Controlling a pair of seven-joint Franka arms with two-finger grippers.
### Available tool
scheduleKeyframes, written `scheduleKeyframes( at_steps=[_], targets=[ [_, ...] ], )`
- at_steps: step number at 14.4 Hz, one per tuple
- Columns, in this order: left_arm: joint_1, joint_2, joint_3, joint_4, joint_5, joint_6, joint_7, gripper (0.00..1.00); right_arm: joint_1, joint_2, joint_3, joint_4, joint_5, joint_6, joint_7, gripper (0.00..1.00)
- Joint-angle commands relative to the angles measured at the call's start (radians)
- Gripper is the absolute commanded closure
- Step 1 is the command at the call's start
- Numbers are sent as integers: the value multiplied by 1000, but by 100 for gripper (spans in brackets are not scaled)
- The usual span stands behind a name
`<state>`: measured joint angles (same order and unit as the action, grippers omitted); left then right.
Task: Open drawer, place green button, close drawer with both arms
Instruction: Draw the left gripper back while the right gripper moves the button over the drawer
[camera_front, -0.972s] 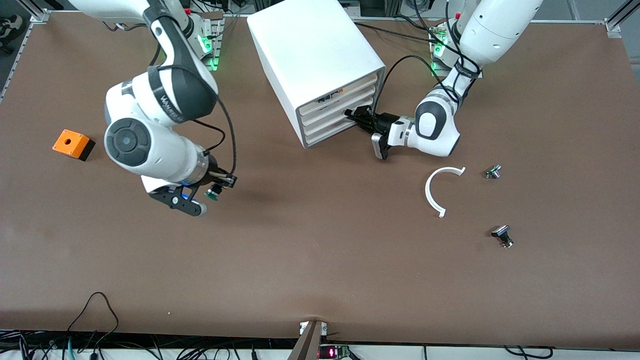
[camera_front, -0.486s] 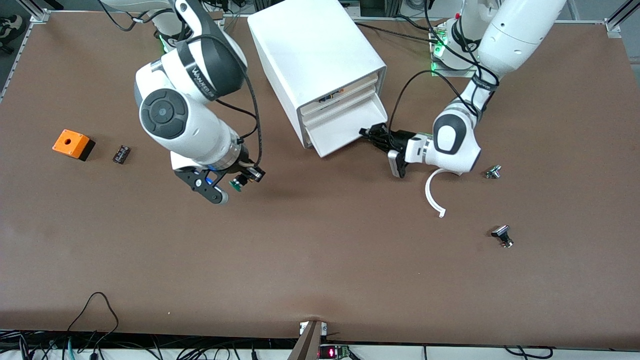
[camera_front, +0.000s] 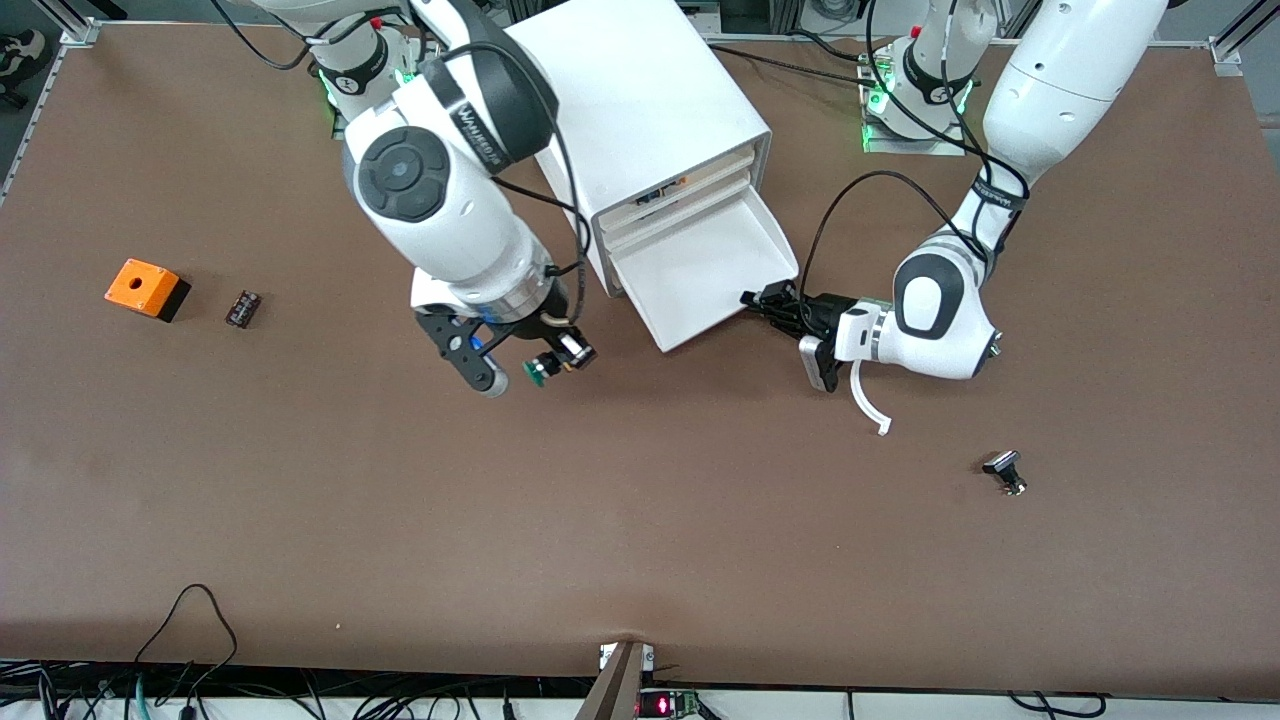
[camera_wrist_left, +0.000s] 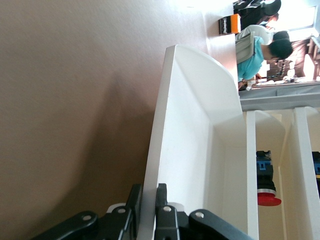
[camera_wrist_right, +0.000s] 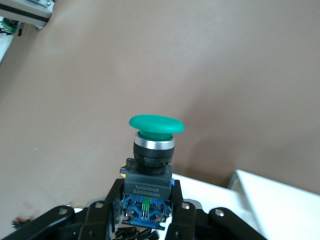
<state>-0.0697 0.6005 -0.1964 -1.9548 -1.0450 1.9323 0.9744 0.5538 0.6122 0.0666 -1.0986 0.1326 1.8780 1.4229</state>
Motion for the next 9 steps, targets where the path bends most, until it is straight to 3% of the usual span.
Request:
scheduleKeyframes(
  at_steps=[1,5,9],
  targets=[
    [30,19,-1,56,57,-13,-69,0,43,41,-8,46,13,45,94,100],
    [50,5,6,95,88,-76,-114,0,96,73,-8,48,13,122,223,100],
    [80,-33,5,253,328,-206,-359,0,159,109,-10,46,9,167,297,100]
  ],
)
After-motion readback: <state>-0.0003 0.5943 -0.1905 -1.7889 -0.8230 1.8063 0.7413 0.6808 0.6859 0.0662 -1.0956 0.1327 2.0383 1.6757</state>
